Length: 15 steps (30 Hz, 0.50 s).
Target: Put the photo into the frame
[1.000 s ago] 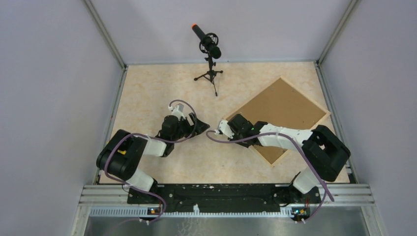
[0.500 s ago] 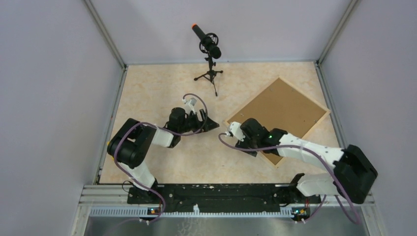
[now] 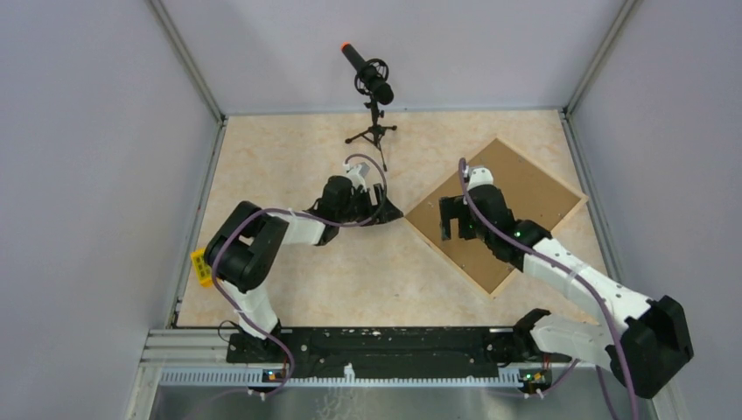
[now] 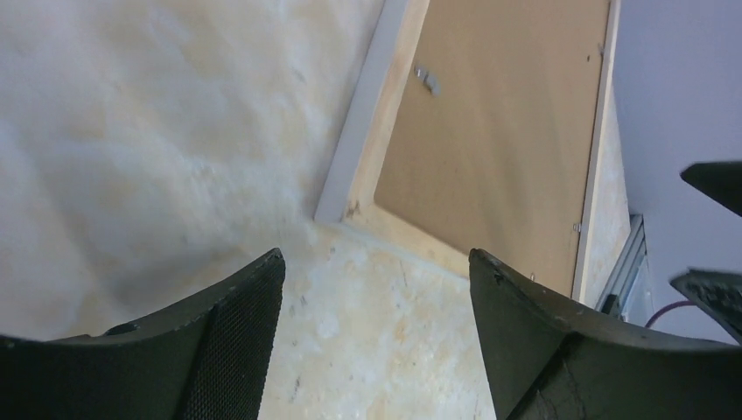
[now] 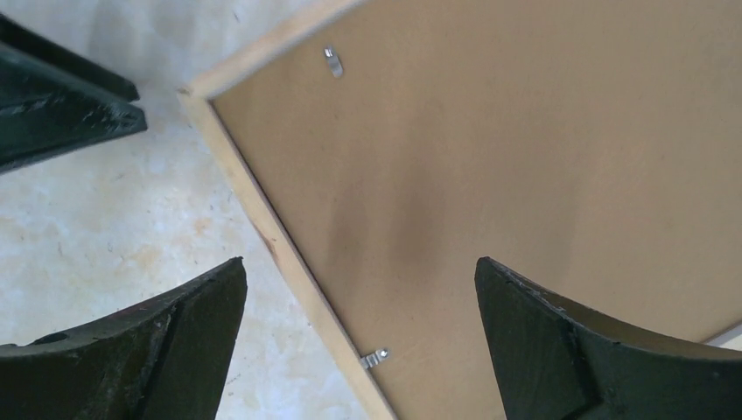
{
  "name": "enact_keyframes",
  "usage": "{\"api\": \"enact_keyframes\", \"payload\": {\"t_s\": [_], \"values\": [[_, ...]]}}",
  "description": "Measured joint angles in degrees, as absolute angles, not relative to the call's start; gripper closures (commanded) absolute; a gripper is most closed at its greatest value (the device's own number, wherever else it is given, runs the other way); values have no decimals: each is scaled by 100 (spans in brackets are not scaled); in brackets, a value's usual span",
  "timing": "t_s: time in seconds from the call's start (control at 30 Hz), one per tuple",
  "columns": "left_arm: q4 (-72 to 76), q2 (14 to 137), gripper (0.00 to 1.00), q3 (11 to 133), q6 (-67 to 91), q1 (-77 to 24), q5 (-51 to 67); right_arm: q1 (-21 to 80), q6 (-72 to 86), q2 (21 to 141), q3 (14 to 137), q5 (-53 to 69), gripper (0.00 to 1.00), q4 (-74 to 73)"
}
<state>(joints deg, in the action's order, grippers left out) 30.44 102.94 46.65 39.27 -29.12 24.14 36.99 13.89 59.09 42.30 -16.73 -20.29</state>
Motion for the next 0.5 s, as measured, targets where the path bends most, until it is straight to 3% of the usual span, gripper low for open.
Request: {"api": "enact_keyframes", "payload": {"t_s": [0.17, 0.5], "values": [[2814, 10346, 22, 4493, 4115, -3293, 2320, 3395, 2084, 6648, 4331, -1240, 3, -2541], [2803, 10562, 27, 4689, 4405, -3846, 2246, 3395, 2517, 7142, 3972, -132, 17, -2526]]}}
